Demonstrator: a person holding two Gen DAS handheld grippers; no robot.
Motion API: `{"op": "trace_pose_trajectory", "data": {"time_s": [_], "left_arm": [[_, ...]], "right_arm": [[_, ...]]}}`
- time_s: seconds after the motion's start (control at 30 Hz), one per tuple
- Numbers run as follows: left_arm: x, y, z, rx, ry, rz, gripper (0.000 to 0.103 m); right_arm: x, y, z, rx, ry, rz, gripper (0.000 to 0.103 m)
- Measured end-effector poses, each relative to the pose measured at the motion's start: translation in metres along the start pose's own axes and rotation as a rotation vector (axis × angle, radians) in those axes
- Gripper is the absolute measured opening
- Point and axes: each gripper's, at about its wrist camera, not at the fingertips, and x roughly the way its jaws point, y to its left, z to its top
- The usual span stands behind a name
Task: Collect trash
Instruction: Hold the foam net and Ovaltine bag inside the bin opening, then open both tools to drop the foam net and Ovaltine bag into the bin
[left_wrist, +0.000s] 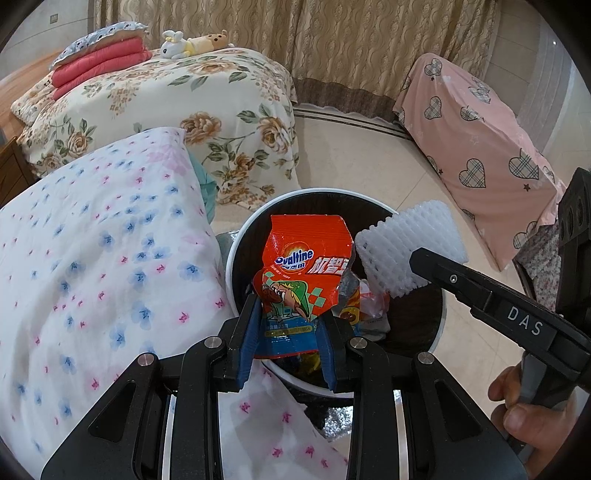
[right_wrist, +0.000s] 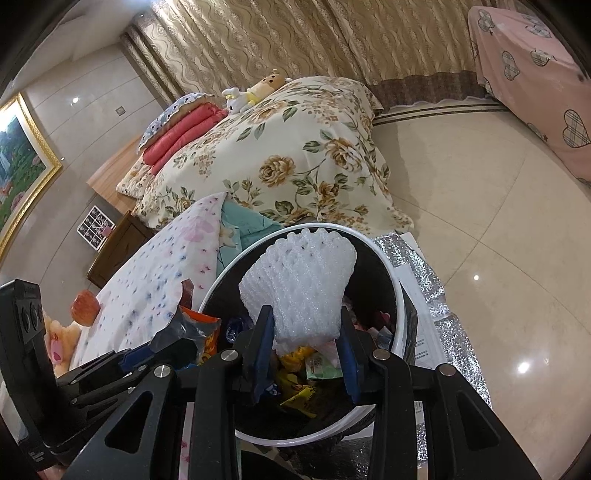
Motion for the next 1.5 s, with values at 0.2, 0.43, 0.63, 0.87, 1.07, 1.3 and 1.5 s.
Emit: {"op": "trace_pose_trajectory", "data": {"time_s": [0.2, 0.43, 0.63, 0.87, 1.07, 1.3, 1.5], "left_arm": [[0.002, 0.002, 0.001, -0.001, 0.003, 0.001, 0.028], [0.002, 0.0, 0.001, 0.0, 0.004, 0.002, 0.028], [0.002, 0.0, 0.001, -0.004, 0.009, 0.001, 0.029], [0.001, 0.0, 0.001, -0.004, 0.006, 0.001, 0.029], [-0.002, 0.001, 0.001, -0.009, 0.006, -0.001, 0.033], [-0.01, 0.008, -0.004, -0.026, -0.002, 0.002, 0.045], [-0.025, 0.02, -0.018, -0.051, -0.018, 0.018, 0.045]], "right_arm": [[0.0, 0.0, 0.0, 0.0, 0.0, 0.0, 0.035], [0.0, 0.001, 0.0, 0.001, 0.001, 0.0, 0.035], [0.001, 0.0, 0.001, 0.001, 0.003, 0.0, 0.036], [0.001, 0.0, 0.001, 0.003, 0.001, -0.001, 0.038], [0.001, 0.002, -0.002, 0.009, 0.004, -0.004, 0.045], [-0.006, 0.0, -0.002, 0.016, -0.007, -0.005, 0.062], [-0.013, 0.0, -0.006, 0.028, -0.016, 0.003, 0.066]]}}
